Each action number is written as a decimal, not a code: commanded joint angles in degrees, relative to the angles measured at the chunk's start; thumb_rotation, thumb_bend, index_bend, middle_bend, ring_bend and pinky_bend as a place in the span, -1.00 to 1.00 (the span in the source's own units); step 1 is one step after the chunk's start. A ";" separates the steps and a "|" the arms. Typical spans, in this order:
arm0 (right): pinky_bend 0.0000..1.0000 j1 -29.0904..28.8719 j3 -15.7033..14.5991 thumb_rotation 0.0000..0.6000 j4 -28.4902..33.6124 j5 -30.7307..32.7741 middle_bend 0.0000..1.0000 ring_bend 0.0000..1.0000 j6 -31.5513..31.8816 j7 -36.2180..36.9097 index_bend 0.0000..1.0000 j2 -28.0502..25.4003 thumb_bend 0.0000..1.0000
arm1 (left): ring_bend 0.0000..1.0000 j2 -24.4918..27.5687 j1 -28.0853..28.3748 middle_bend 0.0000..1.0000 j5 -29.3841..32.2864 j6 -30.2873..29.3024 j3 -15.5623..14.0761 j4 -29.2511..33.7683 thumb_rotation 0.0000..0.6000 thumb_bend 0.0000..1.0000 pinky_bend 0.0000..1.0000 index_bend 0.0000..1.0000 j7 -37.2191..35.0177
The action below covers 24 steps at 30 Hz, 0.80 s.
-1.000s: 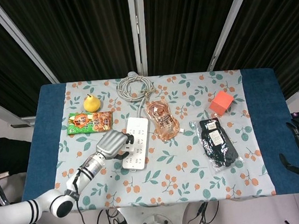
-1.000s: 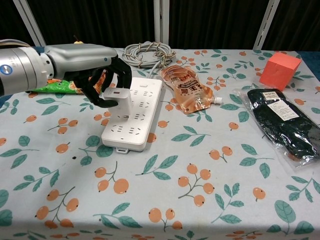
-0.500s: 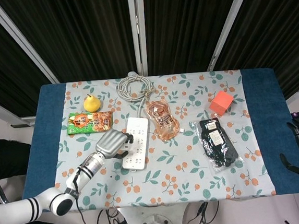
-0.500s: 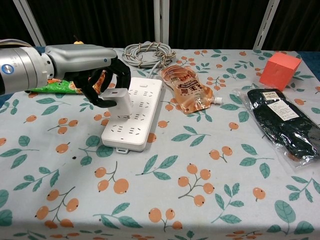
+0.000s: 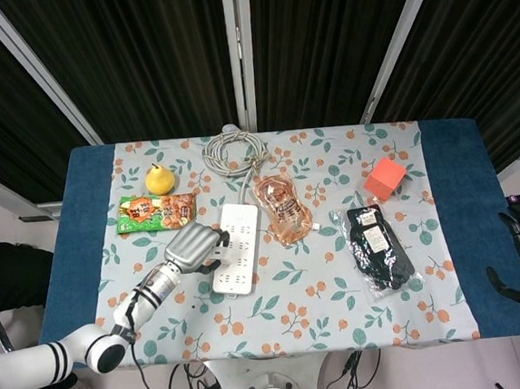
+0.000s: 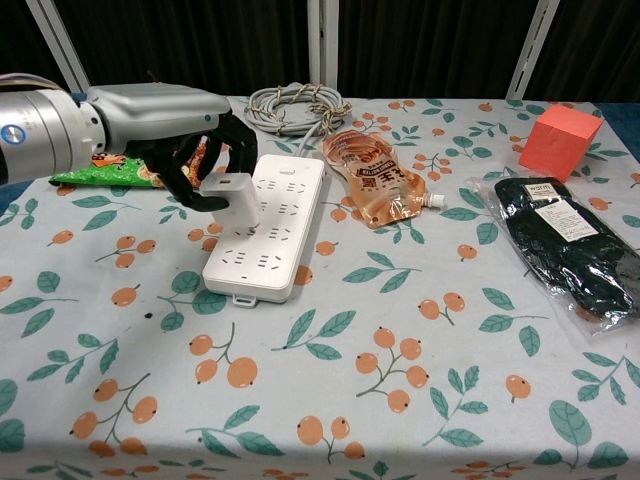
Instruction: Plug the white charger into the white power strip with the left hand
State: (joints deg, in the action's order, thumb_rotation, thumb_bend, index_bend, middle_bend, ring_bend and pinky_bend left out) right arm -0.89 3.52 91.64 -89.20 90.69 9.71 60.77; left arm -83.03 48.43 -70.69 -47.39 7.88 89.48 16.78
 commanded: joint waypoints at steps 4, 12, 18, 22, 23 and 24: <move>-1.00 0.07 0.01 1.00 -0.06 0.06 -1.00 -1.00 0.03 0.07 -1.00 0.07 -0.45 | 0.08 0.29 0.19 0.44 0.48 0.06 -0.47 0.40 1.00 0.11 0.30 0.27 0.46; -1.00 0.10 0.05 1.00 -0.12 -0.02 -1.00 -1.00 0.13 0.09 -1.00 0.17 -0.46 | 0.08 0.51 0.34 0.44 0.69 -0.57 -0.80 0.58 1.00 0.11 0.30 0.27 1.17; -1.00 0.17 0.04 1.00 -0.12 0.03 -1.00 -1.00 0.14 0.05 -1.00 0.14 -0.45 | 0.08 0.53 0.72 0.44 1.06 -0.40 -1.35 0.73 1.00 0.11 0.30 0.27 2.62; -1.00 0.21 0.05 1.00 -0.18 0.06 -1.00 -1.00 0.15 0.14 -1.00 0.19 -0.45 | 0.08 0.62 1.05 0.44 1.54 -0.20 -1.50 1.11 1.00 0.11 0.30 0.27 3.48; -1.00 0.25 0.04 1.00 -0.20 0.03 -1.00 -1.00 0.23 0.15 -1.00 0.19 -0.45 | 0.08 0.65 1.13 0.44 1.69 -0.22 -1.52 1.24 1.00 0.11 0.30 0.27 3.75; -1.00 0.29 0.06 1.00 -0.22 0.03 -1.00 -1.00 0.30 0.17 -1.00 0.21 -0.45 | 0.08 0.62 1.17 0.44 1.74 -0.31 -1.54 1.27 1.00 0.11 0.30 0.27 3.98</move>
State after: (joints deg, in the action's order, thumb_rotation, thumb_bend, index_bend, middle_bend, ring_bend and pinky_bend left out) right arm -0.61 3.57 91.42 -89.17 90.97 9.88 60.97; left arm -82.41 49.55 -69.02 -47.66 6.37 90.69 20.66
